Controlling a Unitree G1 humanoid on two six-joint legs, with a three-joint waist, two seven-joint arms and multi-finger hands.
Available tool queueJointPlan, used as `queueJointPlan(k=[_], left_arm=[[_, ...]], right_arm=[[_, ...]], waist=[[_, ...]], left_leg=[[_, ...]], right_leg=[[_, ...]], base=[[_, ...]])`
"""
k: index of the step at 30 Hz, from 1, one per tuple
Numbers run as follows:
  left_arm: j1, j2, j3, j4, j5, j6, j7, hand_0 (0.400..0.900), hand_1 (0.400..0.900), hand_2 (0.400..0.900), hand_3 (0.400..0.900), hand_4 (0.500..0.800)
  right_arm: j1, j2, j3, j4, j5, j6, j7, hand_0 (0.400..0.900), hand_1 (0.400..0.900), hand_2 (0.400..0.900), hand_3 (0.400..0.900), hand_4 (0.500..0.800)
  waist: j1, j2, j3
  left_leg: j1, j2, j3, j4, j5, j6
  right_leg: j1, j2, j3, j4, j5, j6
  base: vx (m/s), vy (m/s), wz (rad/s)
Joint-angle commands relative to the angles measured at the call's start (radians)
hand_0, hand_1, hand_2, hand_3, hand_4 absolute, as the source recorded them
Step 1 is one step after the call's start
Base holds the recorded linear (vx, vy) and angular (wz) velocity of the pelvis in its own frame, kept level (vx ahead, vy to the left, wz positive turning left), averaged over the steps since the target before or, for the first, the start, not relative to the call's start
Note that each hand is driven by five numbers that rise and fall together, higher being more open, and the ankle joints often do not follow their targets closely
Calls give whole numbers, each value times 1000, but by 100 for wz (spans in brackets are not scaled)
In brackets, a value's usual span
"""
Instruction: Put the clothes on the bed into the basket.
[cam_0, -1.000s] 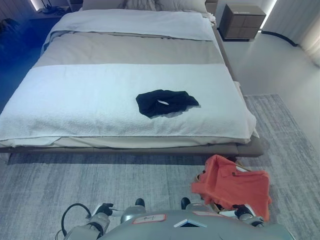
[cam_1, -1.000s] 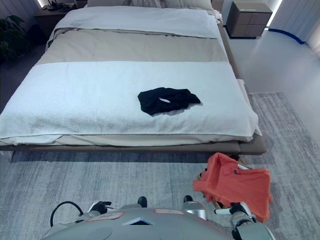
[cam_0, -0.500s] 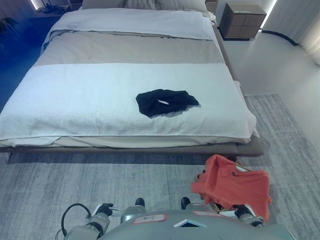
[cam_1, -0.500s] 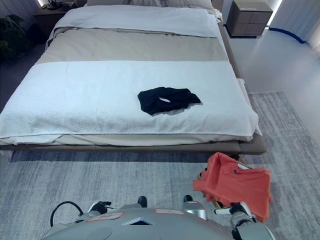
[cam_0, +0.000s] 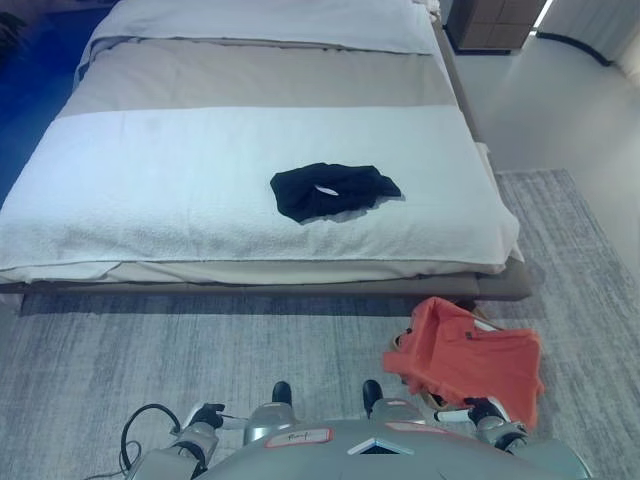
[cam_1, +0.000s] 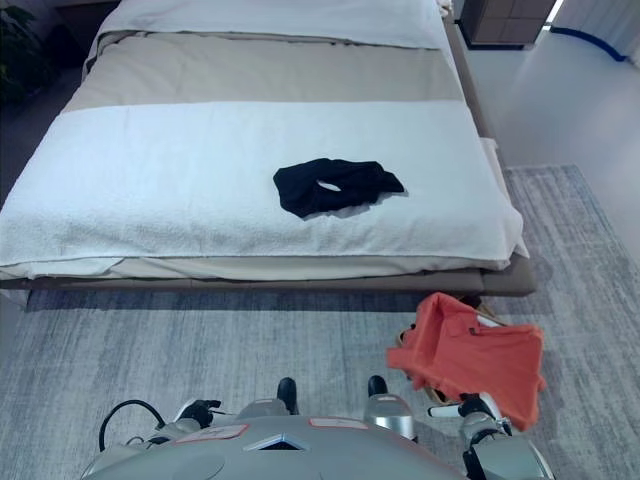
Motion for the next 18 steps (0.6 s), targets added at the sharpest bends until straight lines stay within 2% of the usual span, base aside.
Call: queueJointPlan(k=[1, 2, 4, 6, 7, 9, 10, 12, 15, 17, 18], left_arm=[[-59, 60, 36, 37, -52, 3, 30, 900, 900, 900, 900, 800], [-59, 63, 45, 36, -65, 5, 31, 900, 900, 900, 900, 800], [-66, 58, 47, 36, -83, 4, 35, 900, 900, 900, 900, 800], [-56, 49, 57, 48, -101, 4, 36, 900, 900, 900, 900, 800], [-44, 47, 65, 54, -105, 5, 34, 900, 900, 900, 900, 800], [-24, 43, 71, 63, -102, 7, 34, 900, 900, 900, 900, 800], [-13, 40, 74, 68, -100, 6, 34, 900, 900, 900, 900, 800], [-2, 36, 78, 76, -103, 5, 41, 900, 900, 900, 900, 800], [13, 35, 89, 81, -106, 6, 48, 900, 900, 900, 900, 800], [24, 38, 101, 83, -105, 6, 48, 900, 900, 900, 900, 800], [31, 44, 109, 84, -107, 7, 48, 900, 900, 900, 900, 800]], right_arm=[[-71, -32, 32, 34, 14, -3, -20, 900, 900, 900, 900, 800], [-69, -34, 34, 32, 17, -3, -20, 900, 900, 900, 900, 800], [-74, -44, 43, 26, 20, 1, -21, 900, 900, 900, 900, 800], [-81, -57, 46, 36, 17, 8, -18, 900, 900, 900, 900, 800], [-81, -61, 46, 40, 15, 9, -17, 900, 900, 900, 900, 800], [-69, -62, 48, 44, 5, 9, -14, 900, 900, 900, 900, 800], [-64, -63, 51, 40, 1, 7, -14, 900, 900, 900, 900, 800], [-56, -66, 52, 41, 1, 5, -21, 900, 900, 900, 900, 800], [-52, -57, 52, 34, 8, 2, -24, 900, 900, 900, 900, 800], [-50, -42, 57, 37, 6, 1, -17, 900, 900, 900, 900, 800], [-52, -33, 64, 40, 0, 3, -9, 900, 900, 900, 900, 800]], waist=[[22, -88, 67], [35, -100, 86], [61, -121, 123], [85, -123, 116], [97, -119, 102], [118, -104, 81], [138, -98, 79], [163, -90, 77], [178, -98, 70], [208, -109, 62], [221, -114, 48]], left_leg=[[-73, -64, -11, 392, -17, 19], [-136, -75, -43, 517, 36, 32], [-260, -150, -88, 700, 65, 52], [-353, -227, -92, 656, 43, 60], [-381, -227, -83, 590, 39, 61], [-382, -179, -75, 374, 62, 53], [-376, -173, -96, 226, 111, 47], [-424, -142, -146, 26, 162, 32], [-500, -101, -109, -32, 206, -4], [-503, -78, -96, -12, 242, -11], [-496, -72, -108, -3, 260, -8]], right_leg=[[-3, 35, 2, 116, -77, -63], [15, 46, 6, 119, -84, -80], [34, 45, 11, 118, -89, -99], [60, 55, 34, 98, -100, -96], [83, 63, 46, 81, -110, -91], [132, 85, 78, 52, -140, -87], [171, 94, 105, 36, -155, -84], [228, 107, 158, 20, -189, -85], [289, 94, 215, 11, -235, -75], [335, 67, 252, 14, -264, -68], [352, 50, 269, 24, -277, -58]], base=[[99, -327, 10], [75, -312, 9], [96, -231, -10], [267, -87, -37], [380, -5, -45], [472, 40, -57], [517, 55, -70], [485, 30, -63], [459, 97, -58], [550, 219, -89], [564, 269, -95]])
